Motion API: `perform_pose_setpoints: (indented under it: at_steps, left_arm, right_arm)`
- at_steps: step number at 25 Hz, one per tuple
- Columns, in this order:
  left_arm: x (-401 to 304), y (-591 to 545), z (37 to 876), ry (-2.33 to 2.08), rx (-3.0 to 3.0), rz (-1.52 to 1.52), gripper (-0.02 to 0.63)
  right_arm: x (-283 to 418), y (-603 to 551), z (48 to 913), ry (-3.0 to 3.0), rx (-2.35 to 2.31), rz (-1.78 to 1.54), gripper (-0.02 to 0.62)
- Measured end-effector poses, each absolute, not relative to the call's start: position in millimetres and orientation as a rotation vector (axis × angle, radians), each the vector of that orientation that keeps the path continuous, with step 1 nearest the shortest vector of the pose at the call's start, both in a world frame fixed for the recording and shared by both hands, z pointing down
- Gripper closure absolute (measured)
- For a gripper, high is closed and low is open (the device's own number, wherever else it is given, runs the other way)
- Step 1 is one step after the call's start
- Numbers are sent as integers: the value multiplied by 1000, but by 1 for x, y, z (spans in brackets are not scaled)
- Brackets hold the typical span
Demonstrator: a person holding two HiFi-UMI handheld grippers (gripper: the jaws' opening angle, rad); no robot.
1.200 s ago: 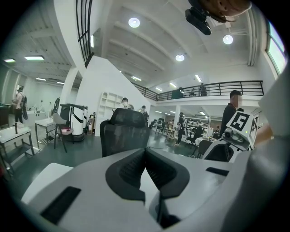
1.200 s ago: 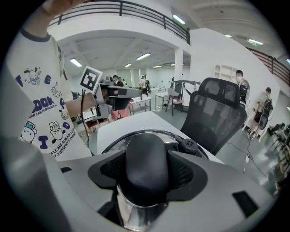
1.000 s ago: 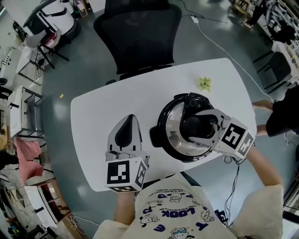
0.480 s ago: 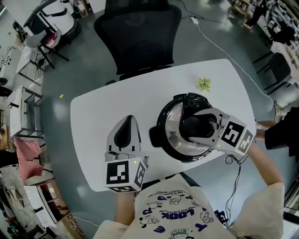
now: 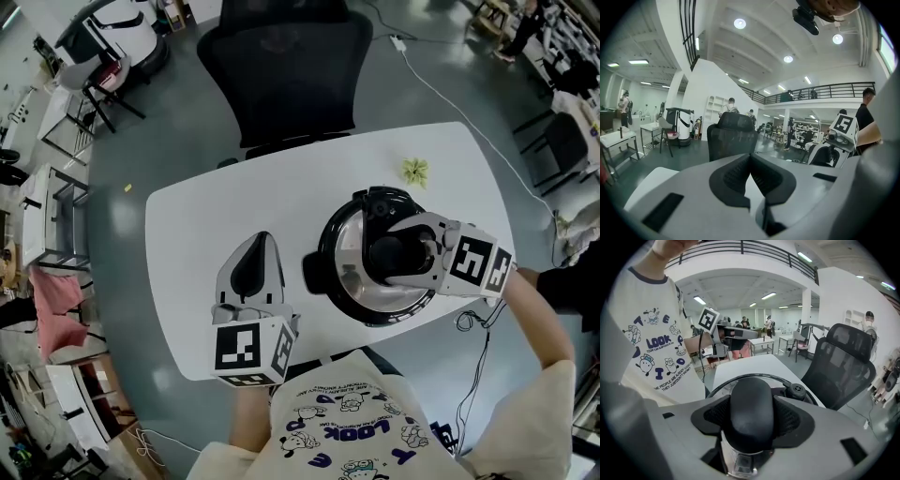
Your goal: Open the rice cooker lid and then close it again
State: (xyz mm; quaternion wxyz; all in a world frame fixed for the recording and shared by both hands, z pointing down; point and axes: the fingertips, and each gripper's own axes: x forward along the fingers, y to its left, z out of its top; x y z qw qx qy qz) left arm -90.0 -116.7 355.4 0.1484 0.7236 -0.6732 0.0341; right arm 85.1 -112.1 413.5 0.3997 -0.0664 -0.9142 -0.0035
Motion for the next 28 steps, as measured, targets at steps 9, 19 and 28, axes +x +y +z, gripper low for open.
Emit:
perform_pose_setpoints:
  at_steps: [9, 19, 28]
  left_arm:
    - [-98, -111, 351, -1968, 2057, 104, 592]
    - [-104, -105, 353, -2001, 2021, 102, 592]
    - [-96, -105, 355, -1999, 2042, 98, 592]
  right_arm:
    - [84, -103, 413, -2208, -421, -153, 299]
    - [82, -101, 414, -2198, -495, -157, 295]
    - [83, -103, 420, -2233, -447, -171, 295]
